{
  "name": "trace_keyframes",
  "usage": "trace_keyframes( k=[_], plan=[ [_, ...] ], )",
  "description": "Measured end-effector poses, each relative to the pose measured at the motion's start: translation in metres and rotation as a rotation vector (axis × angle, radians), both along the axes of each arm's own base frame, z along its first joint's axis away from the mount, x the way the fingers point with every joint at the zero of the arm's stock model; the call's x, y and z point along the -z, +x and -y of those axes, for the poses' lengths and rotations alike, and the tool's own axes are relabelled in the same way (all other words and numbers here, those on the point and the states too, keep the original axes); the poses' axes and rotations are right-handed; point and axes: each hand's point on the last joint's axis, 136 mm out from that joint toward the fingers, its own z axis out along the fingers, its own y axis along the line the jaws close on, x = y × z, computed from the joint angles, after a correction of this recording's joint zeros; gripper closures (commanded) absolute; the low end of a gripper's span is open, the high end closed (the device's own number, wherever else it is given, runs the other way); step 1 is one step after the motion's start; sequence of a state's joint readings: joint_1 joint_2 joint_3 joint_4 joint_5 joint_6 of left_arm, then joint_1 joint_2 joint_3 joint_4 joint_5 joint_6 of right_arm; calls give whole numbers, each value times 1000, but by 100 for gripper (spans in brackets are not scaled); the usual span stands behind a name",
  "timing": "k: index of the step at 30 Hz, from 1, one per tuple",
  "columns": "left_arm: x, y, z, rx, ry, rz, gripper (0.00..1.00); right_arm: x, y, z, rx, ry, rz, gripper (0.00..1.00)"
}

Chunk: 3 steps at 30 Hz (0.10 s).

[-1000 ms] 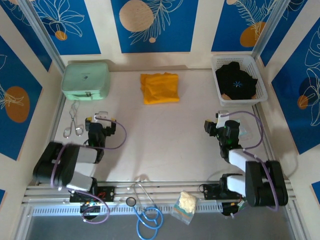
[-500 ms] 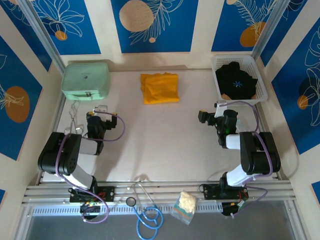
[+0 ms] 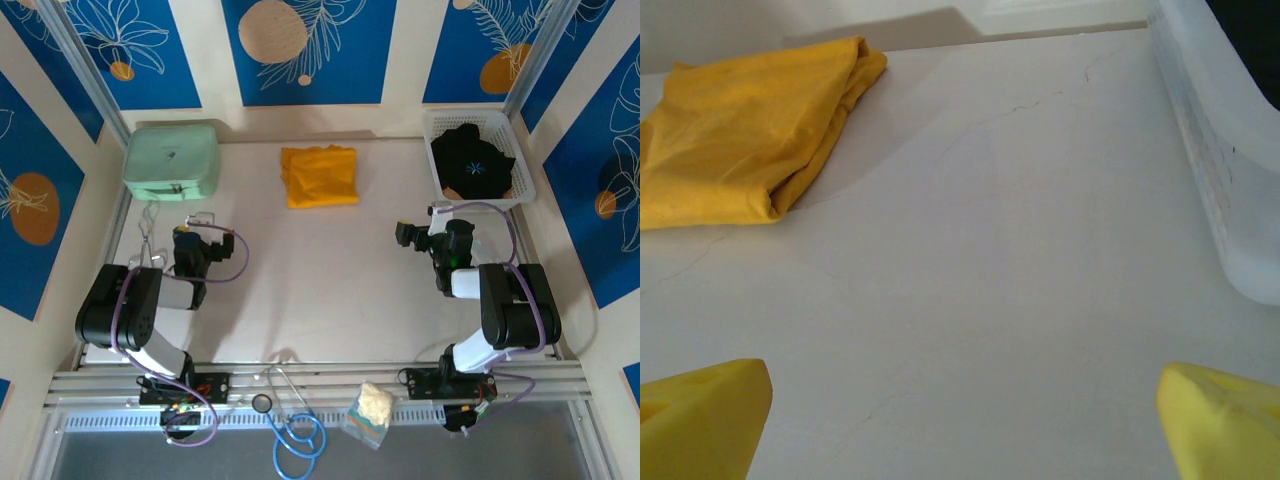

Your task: Fold and stack the t-shirts

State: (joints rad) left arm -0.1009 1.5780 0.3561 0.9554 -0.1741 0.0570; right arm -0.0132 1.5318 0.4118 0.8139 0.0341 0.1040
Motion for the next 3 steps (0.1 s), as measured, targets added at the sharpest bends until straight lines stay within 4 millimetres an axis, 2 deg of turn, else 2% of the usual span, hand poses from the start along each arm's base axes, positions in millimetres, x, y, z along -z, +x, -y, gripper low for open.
trace_keyframes(
  k=[3],
  plan=[
    [0,0,0,3,-6,0,1,0,0,0,1,0,0,1]
  ],
)
